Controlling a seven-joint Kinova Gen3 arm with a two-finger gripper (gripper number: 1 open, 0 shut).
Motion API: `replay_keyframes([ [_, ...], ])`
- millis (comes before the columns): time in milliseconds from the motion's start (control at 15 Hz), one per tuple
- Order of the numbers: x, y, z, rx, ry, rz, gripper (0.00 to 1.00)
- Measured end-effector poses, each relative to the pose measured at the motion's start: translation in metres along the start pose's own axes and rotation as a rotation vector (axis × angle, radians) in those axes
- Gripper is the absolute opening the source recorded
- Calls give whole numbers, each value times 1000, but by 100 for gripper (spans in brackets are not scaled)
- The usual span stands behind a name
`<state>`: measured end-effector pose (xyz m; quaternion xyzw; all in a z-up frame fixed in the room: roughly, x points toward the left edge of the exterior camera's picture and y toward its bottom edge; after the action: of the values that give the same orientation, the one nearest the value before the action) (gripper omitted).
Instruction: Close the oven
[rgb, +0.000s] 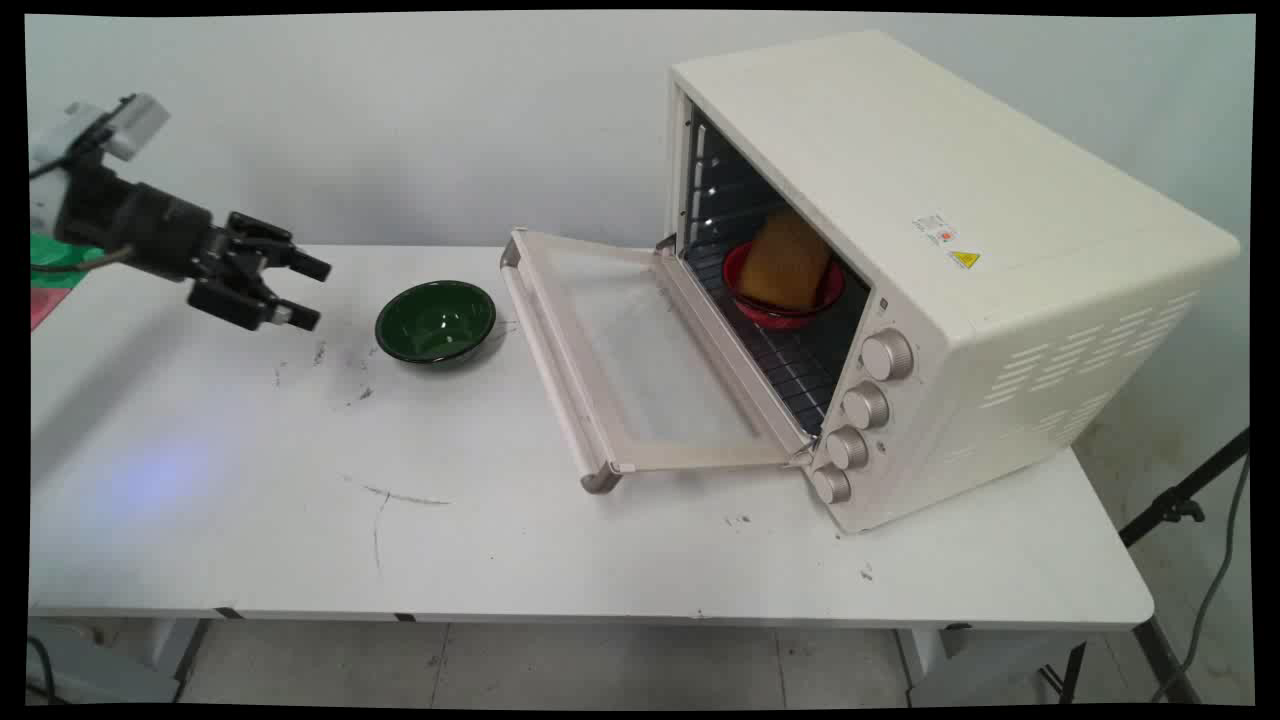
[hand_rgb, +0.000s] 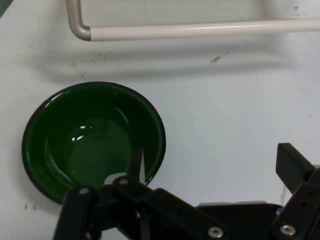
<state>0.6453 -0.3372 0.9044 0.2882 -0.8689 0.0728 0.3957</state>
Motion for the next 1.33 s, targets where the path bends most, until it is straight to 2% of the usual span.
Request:
replay_keyframes([
  [467,22,14,47,15,-14,-20,100],
  [733,34,28,87,17,-30,-34,100],
  [1000,38,40,114,30,-41,-44,100],
  [1067,39,41,119,32,-43,-44,0],
  [1333,45,45,150,42,-56,-39,0],
])
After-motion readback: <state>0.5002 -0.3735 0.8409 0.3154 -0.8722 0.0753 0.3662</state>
